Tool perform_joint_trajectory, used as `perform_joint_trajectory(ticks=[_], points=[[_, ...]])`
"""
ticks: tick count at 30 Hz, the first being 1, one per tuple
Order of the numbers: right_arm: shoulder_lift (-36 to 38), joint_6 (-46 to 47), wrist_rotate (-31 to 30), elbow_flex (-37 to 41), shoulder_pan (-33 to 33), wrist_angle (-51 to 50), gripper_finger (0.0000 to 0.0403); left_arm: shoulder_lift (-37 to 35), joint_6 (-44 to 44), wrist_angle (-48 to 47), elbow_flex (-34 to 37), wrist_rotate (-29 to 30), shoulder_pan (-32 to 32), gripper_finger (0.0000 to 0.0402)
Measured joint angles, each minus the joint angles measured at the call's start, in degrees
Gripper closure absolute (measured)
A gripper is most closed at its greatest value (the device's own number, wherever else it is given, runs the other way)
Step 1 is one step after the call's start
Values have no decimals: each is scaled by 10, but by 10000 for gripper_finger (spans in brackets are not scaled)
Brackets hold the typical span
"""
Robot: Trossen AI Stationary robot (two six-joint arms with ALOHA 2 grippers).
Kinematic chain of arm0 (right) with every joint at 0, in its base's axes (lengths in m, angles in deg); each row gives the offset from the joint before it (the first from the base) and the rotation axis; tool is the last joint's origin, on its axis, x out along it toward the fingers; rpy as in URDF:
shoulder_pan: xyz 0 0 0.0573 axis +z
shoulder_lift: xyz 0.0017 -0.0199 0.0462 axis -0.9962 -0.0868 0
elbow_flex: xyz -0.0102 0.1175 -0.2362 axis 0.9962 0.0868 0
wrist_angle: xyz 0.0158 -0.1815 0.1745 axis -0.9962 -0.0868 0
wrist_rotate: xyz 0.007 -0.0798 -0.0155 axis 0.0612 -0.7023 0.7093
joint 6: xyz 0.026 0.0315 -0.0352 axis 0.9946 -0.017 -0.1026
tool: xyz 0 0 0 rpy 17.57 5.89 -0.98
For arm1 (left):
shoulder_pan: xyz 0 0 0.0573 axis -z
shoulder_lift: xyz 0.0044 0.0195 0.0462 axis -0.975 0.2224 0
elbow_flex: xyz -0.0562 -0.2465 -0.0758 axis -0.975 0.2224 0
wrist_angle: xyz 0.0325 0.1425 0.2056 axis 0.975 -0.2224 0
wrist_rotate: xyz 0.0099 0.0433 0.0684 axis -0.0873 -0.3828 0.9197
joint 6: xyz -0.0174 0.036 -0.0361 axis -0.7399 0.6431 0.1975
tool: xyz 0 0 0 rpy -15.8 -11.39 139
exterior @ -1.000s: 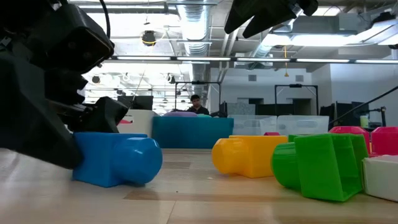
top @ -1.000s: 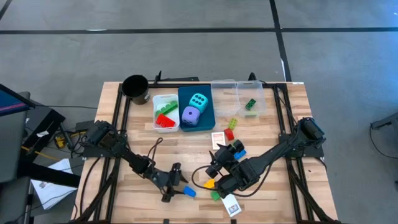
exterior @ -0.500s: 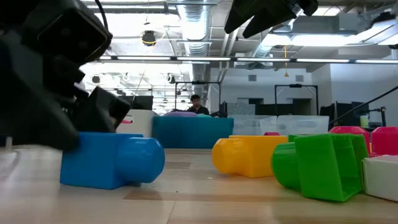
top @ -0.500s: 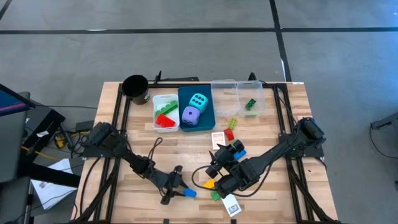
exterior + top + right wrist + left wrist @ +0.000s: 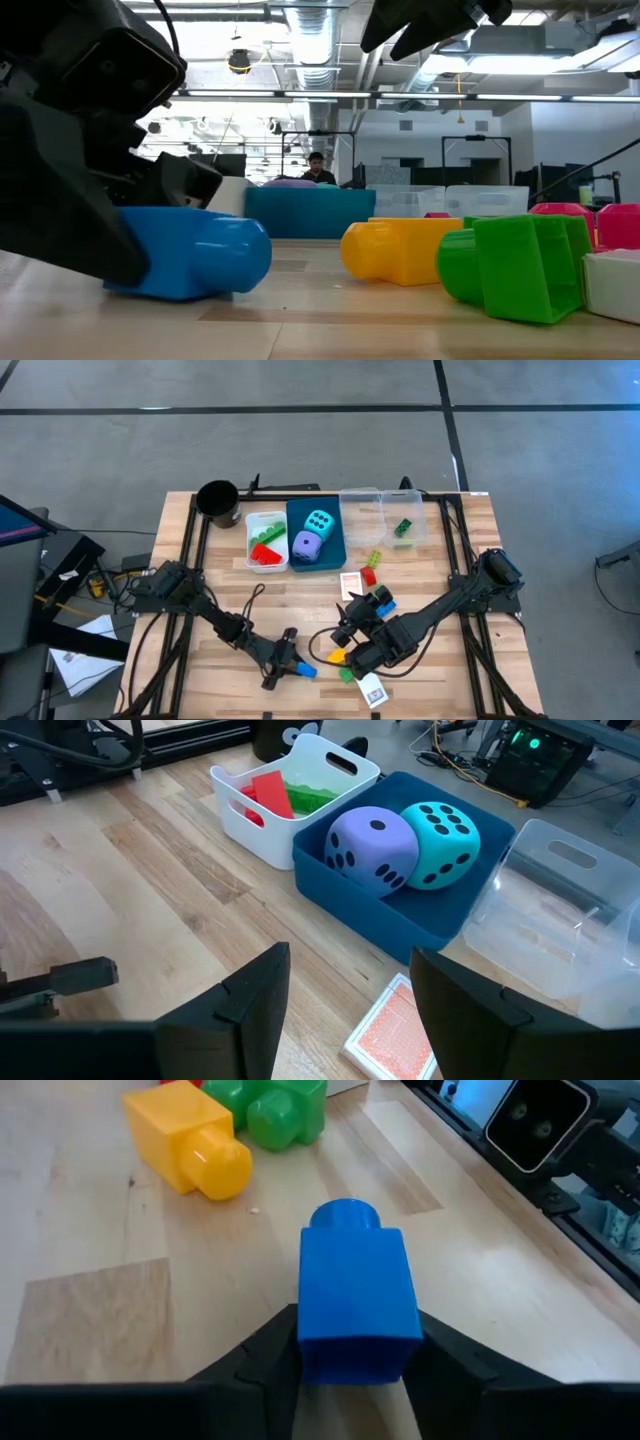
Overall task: Pick & Place Toys
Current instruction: Put the large blue game piece into the white bin
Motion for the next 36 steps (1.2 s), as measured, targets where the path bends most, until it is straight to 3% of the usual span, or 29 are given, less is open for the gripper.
perform_joint_trajectory(ticks=[2,7,11,15,23,29,36], points=[[0,0,0,0,0,0,201,-1,0,2,0,1,-1,288],[0,0,1,0,0,0,201,-8,21,-9,0,5,-14,289],[0,0,1,0,0,1,201,-53,56,-74,0,31,-29,289],[0,0,10,0,0,2,201,-139,84,-205,0,102,-47,289],[-1,0,12,0,0,8,201,-354,105,-456,0,311,-96,289],[-1,0,12,0,-1,12,201,-489,136,-474,29,426,-173,289],[-1,0,12,0,0,12,200,-599,132,-475,97,424,-316,289]])
